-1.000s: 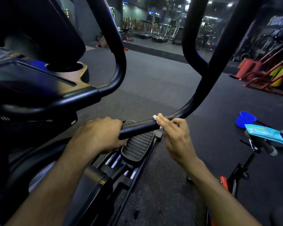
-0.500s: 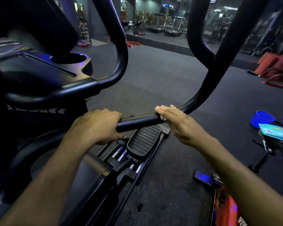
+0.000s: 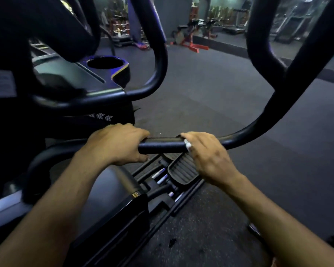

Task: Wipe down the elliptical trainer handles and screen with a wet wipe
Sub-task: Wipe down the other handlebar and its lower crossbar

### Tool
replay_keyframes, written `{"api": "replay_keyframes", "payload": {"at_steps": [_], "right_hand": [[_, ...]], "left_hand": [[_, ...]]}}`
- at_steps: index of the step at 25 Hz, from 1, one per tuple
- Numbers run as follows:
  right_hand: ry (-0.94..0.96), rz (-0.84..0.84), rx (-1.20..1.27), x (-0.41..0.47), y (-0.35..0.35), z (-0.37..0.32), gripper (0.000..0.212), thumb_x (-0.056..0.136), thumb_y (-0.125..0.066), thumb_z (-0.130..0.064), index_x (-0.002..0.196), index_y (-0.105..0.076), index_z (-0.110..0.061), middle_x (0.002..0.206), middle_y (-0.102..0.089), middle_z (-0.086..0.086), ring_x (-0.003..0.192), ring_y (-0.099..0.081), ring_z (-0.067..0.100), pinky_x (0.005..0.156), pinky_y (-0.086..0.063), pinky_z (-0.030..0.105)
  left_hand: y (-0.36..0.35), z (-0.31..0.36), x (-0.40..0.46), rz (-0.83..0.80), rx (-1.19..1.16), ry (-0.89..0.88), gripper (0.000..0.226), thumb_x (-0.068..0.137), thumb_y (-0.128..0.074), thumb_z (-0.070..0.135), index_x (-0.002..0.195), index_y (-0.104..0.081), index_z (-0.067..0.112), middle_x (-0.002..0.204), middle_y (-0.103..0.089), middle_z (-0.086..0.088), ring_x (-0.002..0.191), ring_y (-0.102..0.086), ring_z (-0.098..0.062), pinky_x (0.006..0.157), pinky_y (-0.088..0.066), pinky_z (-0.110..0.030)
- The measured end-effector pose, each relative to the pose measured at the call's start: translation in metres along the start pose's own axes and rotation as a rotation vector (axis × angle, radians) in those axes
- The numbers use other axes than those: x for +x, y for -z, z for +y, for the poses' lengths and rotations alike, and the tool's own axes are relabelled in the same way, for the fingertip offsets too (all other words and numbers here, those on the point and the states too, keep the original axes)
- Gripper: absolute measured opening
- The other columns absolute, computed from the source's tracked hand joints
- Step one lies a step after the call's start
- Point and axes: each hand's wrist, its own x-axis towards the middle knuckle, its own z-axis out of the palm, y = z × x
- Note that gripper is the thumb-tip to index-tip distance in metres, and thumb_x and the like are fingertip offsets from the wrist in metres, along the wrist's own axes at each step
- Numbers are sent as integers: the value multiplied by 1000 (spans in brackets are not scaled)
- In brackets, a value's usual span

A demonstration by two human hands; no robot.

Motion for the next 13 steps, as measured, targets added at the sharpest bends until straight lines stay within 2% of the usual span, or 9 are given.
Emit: {"api": "replay_keyframes", "payload": {"at_steps": [1, 3, 5, 7, 8, 10, 11, 13], "right_hand": [[4, -20, -28, -5, 10, 12, 32, 104, -45, -15, 128, -63, -6, 114, -67, 9, 102, -62, 28, 94, -47, 41], [-140, -132, -33, 6, 24, 23, 30, 104, -39, -22, 108, -67, -12, 97, -66, 6, 89, -62, 32, 82, -47, 43], [-294, -352, -54, 37, 25, 14, 28, 103, -37, -23, 82, -53, -14, 84, -55, 6, 83, -56, 38, 74, -46, 44], [-279, -456, -43, 63, 17, -4, 28, 103, -38, -19, 75, -40, -15, 82, -46, 6, 83, -51, 38, 72, -46, 43], [-268, -437, -3, 67, 14, -12, 28, 103, -38, -21, 76, -41, -15, 82, -47, 4, 82, -51, 36, 71, -45, 42], [-146, -212, 95, 49, 3, -15, 26, 106, -38, -25, 88, -55, -17, 84, -54, 2, 78, -54, 32, 69, -41, 40], [-51, -113, 106, 33, 2, -12, 26, 106, -39, -25, 102, -62, -15, 90, -60, 2, 82, -57, 29, 73, -43, 40], [102, -17, 76, 3, 1, 11, 33, 105, -44, -18, 130, -62, -8, 113, -66, 4, 100, -59, 23, 91, -46, 37]], "left_hand": [[0, 2, 0, 0, 13, 18, 33, 89, -65, 62, 92, -50, 33, 83, -47, 10, 75, -48, -15, 65, -36, -35], [-1, 4, 0, 1, 20, 57, 30, 89, -64, 60, 94, -51, 34, 81, -45, 10, 78, -50, -18, 66, -35, -35], [-3, 7, 0, 20, 30, 92, 29, 88, -65, 61, 94, -51, 35, 80, -44, 11, 80, -51, -20, 67, -38, -34], [-6, 8, 0, 59, 42, 131, 30, 86, -64, 61, 92, -50, 36, 79, -45, 11, 79, -53, -22, 68, -42, -35], [-9, 8, -1, 73, 48, 147, 30, 85, -64, 61, 93, -50, 36, 80, -47, 10, 79, -54, -23, 68, -44, -35], [-12, 6, -2, 105, 55, 164, 31, 84, -62, 63, 96, -50, 37, 87, -55, 10, 80, -57, -23, 69, -49, -36], [-14, 6, -3, 119, 55, 170, 32, 82, -62, 64, 96, -50, 38, 92, -60, 11, 82, -60, -23, 70, -52, -37], [-17, 4, -4, 133, 43, 177, 34, 80, -62, 66, 98, -51, 38, 97, -63, 12, 86, -63, -23, 73, -54, -37]]}}
